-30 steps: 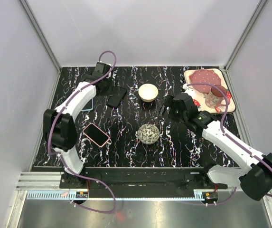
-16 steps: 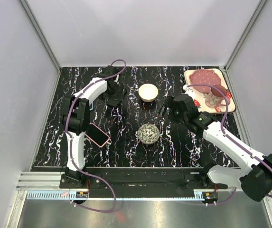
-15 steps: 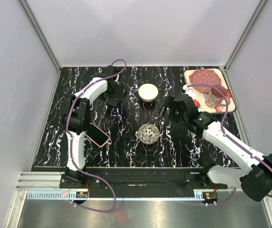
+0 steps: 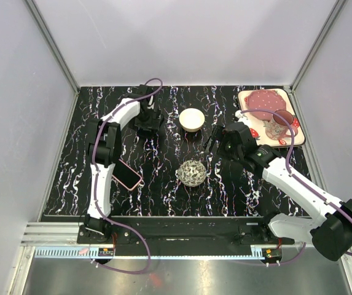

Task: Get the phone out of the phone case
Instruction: Pick up the phone at the center of the board.

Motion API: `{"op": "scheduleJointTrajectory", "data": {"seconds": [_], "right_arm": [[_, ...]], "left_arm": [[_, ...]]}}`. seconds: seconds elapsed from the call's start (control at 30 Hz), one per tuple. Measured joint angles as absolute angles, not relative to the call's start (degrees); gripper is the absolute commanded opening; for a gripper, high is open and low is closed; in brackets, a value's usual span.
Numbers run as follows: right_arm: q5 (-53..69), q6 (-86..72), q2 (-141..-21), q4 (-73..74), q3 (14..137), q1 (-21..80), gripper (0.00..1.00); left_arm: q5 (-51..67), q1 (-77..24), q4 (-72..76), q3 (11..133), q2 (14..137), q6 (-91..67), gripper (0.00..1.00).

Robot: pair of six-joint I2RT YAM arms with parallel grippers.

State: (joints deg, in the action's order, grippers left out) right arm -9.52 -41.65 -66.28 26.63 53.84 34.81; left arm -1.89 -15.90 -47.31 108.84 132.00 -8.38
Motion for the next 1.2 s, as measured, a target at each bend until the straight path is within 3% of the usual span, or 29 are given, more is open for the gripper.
{"op": "scheduleJointTrajectory", "data": {"seconds": [0.13,0.53,0.87,1.2], "right_arm": [[-9.50,-41.43,-66.24,26.65,53.63,34.81,1.00],[-9.47,-41.23,-66.24,26.65,53.60,34.81,1.00],[-8.95,-41.67,-68.31,26.63,53.69,34.81,1.00],[-6.15,-44.07,-74.43,26.70,57.08,34.81,1.00]], "left_arm": [[-1.80,-15.68,-48.07,111.35,133.53,-8.38,0.99],[-1.23,-15.84,-47.42,110.93,133.21,-8.62,0.69],[6.11,-15.97,-42.35,95.22,123.22,-12.73,0.52],[13.74,-16.29,-39.48,79.81,112.77,-20.23,0.50]]}}
